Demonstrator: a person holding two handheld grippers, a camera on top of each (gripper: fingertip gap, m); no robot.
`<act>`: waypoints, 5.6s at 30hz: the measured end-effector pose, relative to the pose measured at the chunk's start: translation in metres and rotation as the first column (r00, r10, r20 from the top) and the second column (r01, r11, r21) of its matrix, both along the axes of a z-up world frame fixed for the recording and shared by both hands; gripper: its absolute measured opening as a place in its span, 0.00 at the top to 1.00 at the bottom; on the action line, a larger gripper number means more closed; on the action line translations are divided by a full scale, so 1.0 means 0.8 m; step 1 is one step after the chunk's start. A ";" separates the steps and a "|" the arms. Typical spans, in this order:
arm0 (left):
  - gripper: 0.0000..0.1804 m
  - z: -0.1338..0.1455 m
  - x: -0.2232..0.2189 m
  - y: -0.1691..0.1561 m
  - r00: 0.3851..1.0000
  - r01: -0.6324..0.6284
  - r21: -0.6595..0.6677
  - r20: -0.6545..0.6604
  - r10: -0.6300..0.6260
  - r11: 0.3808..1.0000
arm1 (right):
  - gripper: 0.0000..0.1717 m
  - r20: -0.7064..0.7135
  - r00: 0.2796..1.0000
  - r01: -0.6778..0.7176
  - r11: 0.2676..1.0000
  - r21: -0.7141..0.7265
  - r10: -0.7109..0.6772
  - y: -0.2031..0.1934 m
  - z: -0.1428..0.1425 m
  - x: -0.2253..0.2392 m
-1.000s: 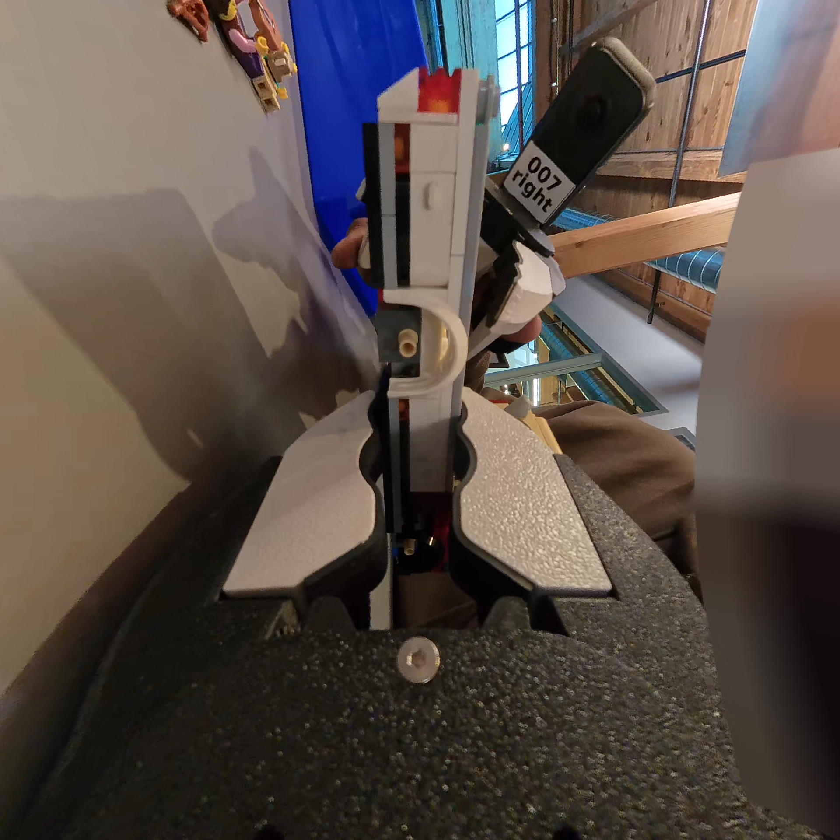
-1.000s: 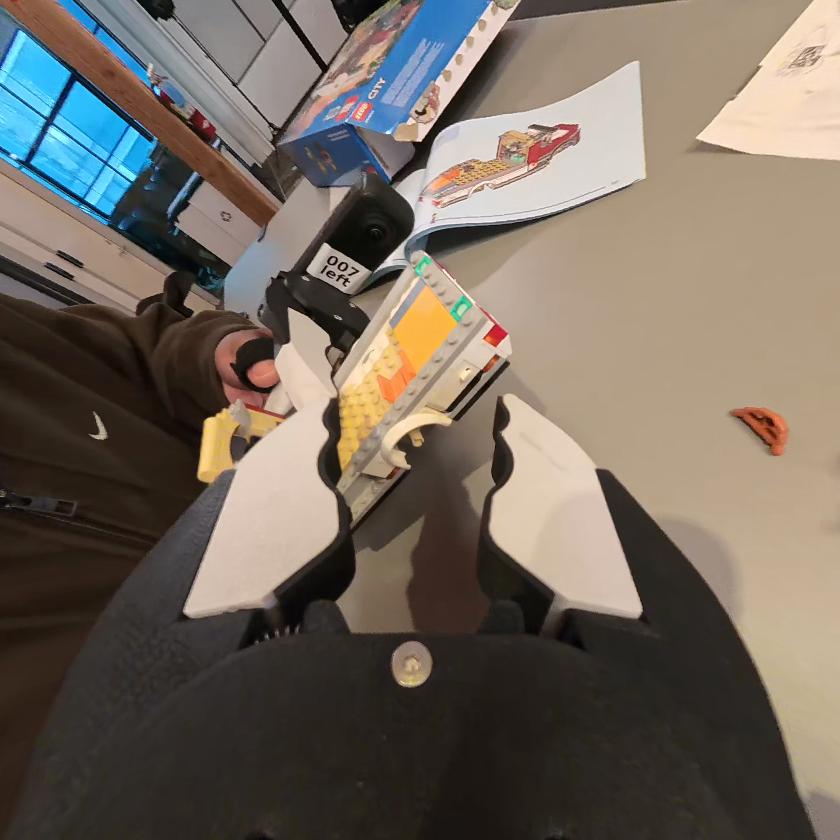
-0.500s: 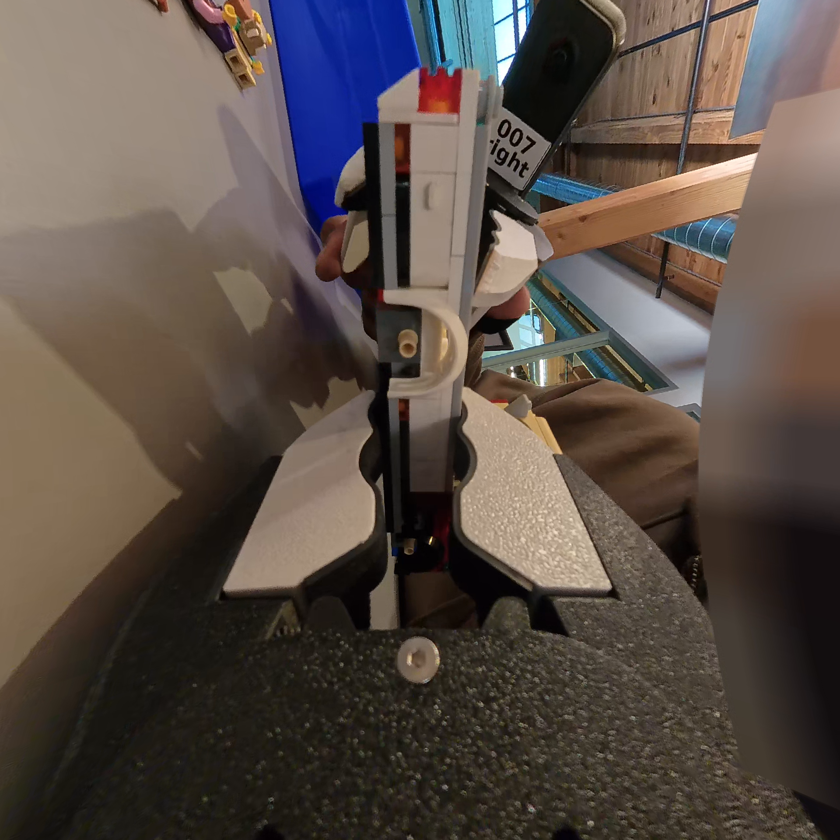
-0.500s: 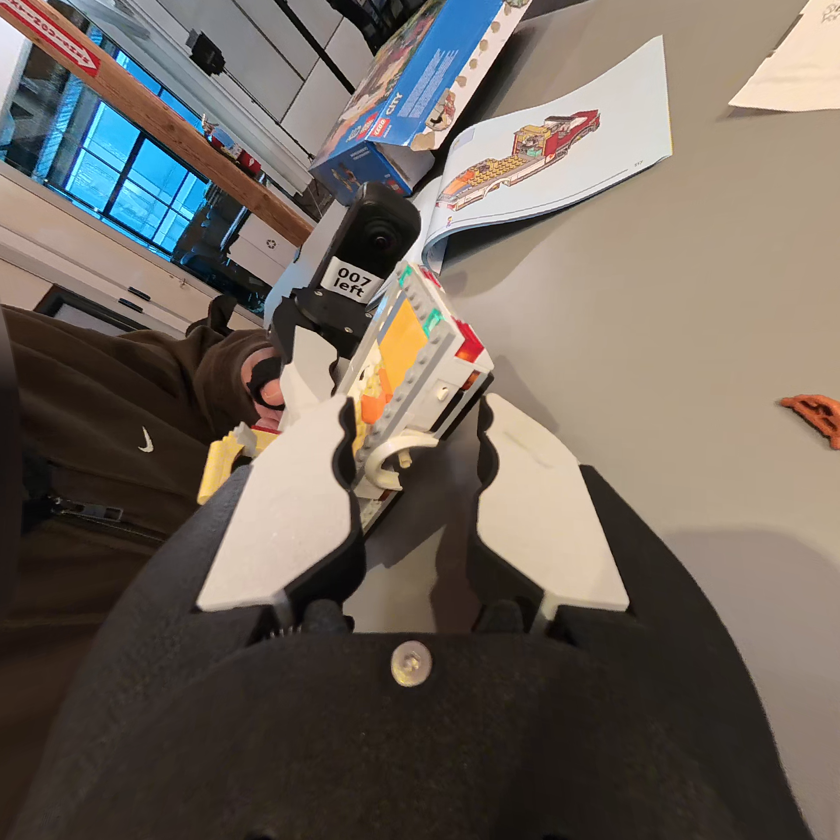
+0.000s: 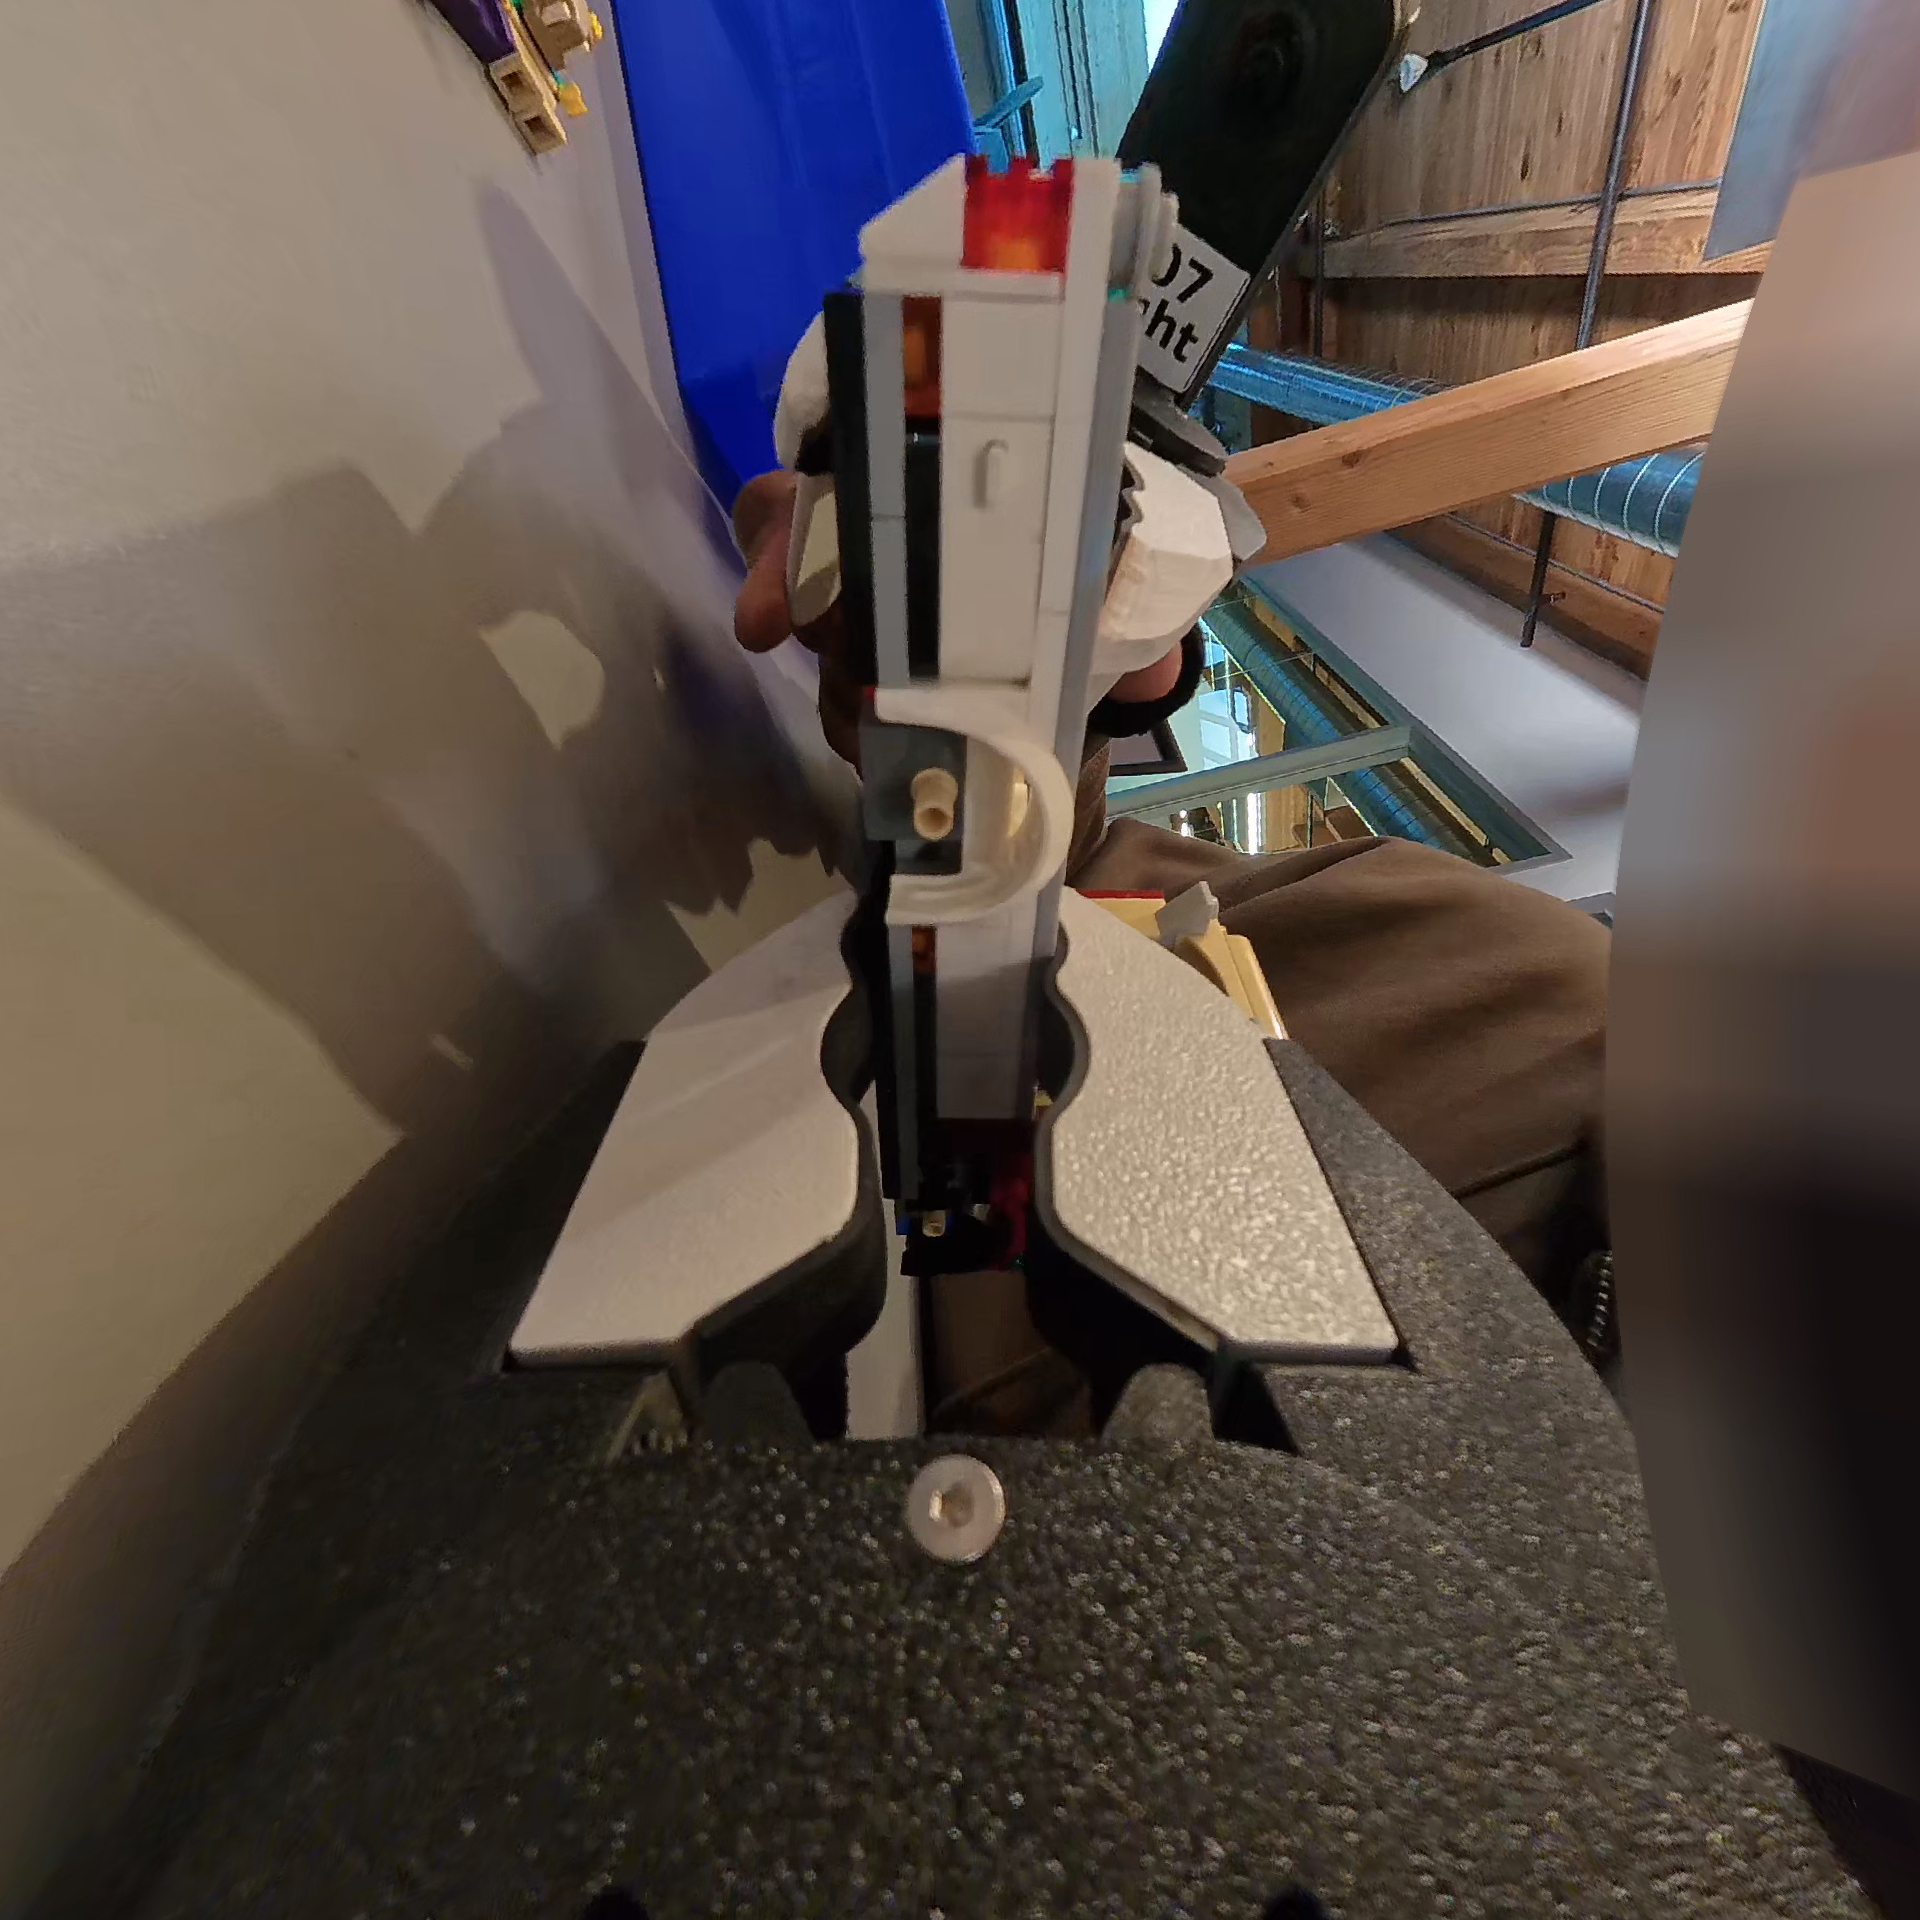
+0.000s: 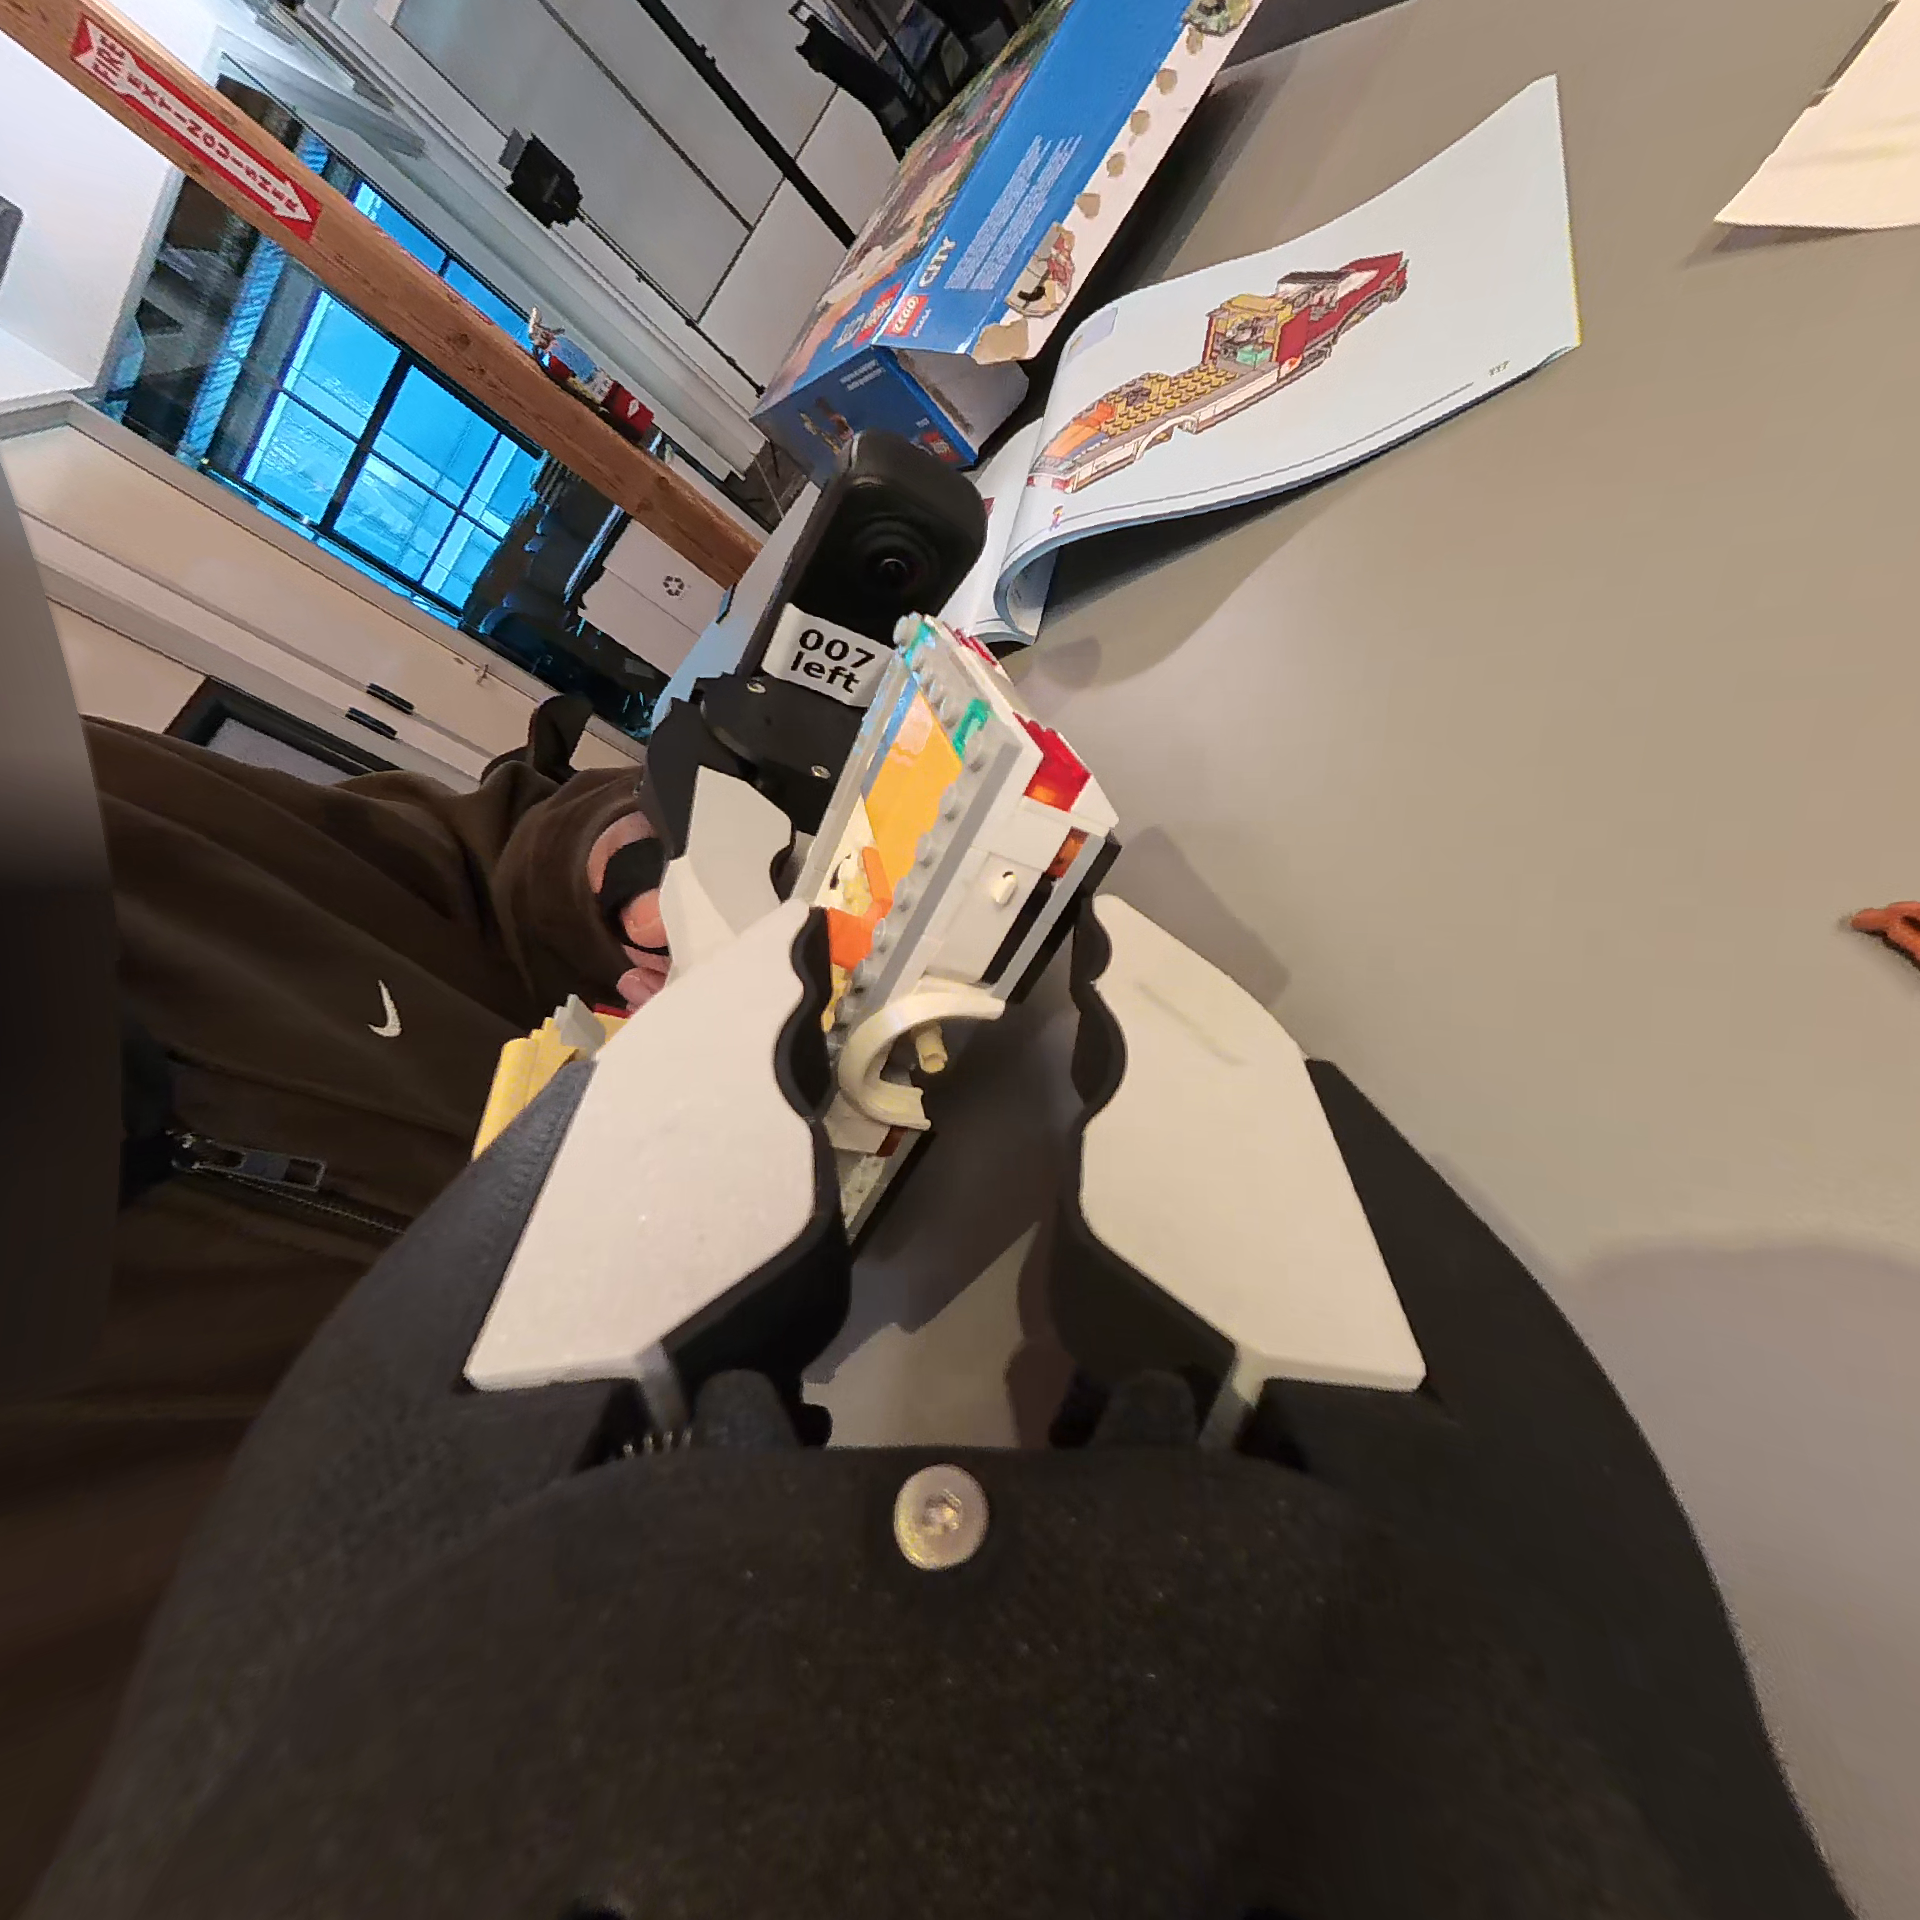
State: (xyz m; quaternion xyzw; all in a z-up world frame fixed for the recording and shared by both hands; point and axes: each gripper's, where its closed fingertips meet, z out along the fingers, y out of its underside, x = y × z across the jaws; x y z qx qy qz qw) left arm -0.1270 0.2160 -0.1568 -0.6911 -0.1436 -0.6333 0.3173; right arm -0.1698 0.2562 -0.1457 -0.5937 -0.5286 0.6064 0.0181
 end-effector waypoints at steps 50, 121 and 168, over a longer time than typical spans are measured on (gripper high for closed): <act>0.78 -0.008 -0.006 0.006 1.000 -0.027 -0.041 -0.012 0.026 0.999 | 0.78 0.059 0.998 0.032 0.984 -0.174 -0.022 -0.003 -0.013 -0.003; 0.83 -0.012 0.004 0.017 0.984 -0.039 -0.234 0.161 0.078 0.971 | 0.77 0.132 0.987 -0.059 0.974 -0.218 0.089 -0.022 -0.029 -0.003; 0.83 -0.028 -0.014 0.022 0.994 -0.038 -0.158 -0.111 0.020 0.987 | 0.68 0.032 0.997 0.075 0.995 0.069 -0.077 0.019 -0.018 -0.007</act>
